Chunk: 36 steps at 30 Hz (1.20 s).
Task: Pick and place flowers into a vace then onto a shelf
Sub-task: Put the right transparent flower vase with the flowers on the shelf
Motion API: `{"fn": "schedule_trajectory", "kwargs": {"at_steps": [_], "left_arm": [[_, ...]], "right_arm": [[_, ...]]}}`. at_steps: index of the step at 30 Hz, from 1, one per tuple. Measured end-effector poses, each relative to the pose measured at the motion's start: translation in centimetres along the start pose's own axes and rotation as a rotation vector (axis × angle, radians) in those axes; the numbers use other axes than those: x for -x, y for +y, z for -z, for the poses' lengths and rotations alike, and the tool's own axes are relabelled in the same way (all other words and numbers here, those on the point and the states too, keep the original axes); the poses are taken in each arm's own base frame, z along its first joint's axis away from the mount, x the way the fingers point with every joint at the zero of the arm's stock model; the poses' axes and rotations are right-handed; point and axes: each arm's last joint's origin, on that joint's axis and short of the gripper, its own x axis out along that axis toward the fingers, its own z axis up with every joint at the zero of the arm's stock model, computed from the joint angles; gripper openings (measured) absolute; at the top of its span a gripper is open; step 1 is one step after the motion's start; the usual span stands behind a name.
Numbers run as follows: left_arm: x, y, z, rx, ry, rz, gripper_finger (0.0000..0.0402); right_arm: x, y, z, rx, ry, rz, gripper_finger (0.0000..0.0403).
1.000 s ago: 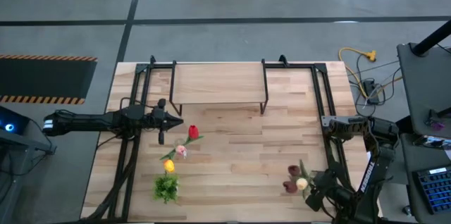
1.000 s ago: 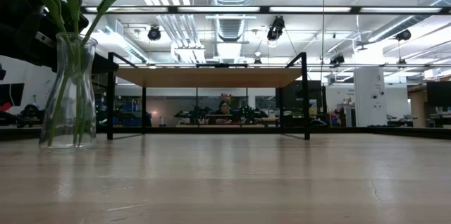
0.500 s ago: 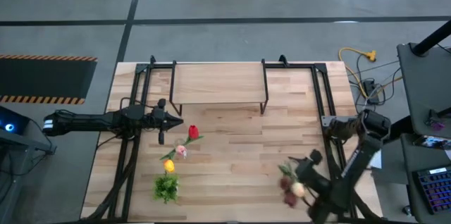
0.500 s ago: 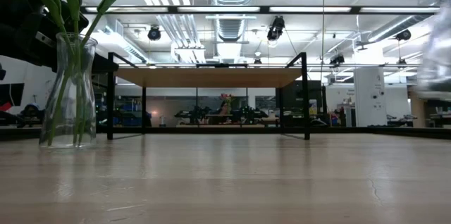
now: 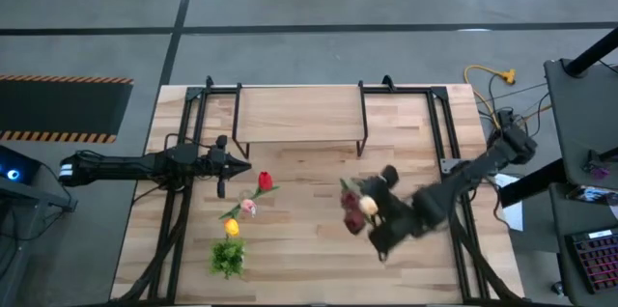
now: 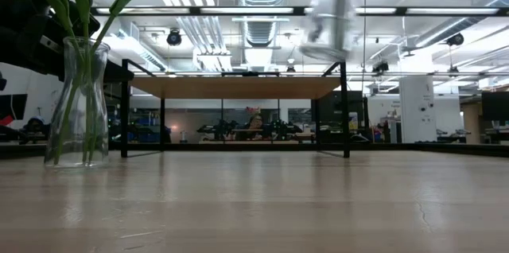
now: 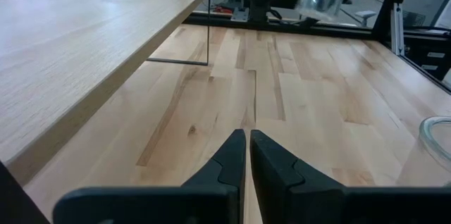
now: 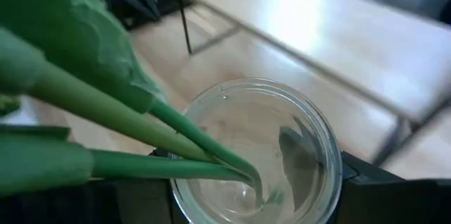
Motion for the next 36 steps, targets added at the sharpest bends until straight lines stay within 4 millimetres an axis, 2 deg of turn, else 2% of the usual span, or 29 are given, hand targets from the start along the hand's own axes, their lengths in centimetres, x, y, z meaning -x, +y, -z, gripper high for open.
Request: {"fn": "schedule_trajectory", "kwargs": {"at_steps": [3, 7, 13, 18, 22, 26, 36], "left_arm": [[0.0, 0.0, 0.0, 0.000, 0.000, 0.000, 0.0005], [0.0, 0.0, 0.0, 0.000, 0.000, 0.000, 0.0005], [0.0, 0.0, 0.0, 0.000, -0.003, 0.000, 0.0005], [0.0, 0.0, 0.0, 0.000, -0.004, -0.002, 0.0005], [0.0, 0.0, 0.0, 0.000, -0.005, -0.001, 0.0005], [0.0, 0.0, 0.0, 0.000, -0.005, -0.001, 0.0005], [0.0, 0.0, 0.0, 0.000, -0.006, -0.001, 0.0005]], "right_arm": [[-1.8, -0.6, -2.9, 0.006, -0.023, -0.021, 0.0170], [-3.7, -2.6, -6.5, -0.005, -0.033, 0.014, 0.0170], [-5.9, -5.0, -10.9, -0.016, -0.026, 0.038, 0.0170], [-8.2, -8.0, -14.1, -0.063, 0.007, 0.053, 0.0170], [-9.8, -10.8, -15.4, -0.096, 0.046, 0.106, 0.0170], [-11.0, -12.8, -15.6, -0.118, 0.096, 0.133, 0.0170], [-12.4, -14.5, -15.2, -0.112, 0.185, 0.073, 0.0170]]}}
